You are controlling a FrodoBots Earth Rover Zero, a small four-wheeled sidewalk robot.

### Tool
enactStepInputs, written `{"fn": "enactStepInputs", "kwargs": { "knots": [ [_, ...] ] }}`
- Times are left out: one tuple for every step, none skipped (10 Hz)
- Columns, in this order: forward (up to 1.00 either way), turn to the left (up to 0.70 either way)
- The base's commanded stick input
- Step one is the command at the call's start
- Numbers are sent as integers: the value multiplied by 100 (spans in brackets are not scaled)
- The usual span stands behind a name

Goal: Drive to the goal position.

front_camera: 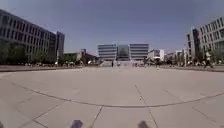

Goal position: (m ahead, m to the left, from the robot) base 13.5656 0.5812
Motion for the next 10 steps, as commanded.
{"fn": "enactStepInputs", "kwargs": {
  "knots": [
    [100,0],
    [100,0],
    [100,0],
    [100,0],
    [100,0],
    [100,0],
    [100,0],
    [100,0],
    [100,0],
    [100,0]
  ]
}}
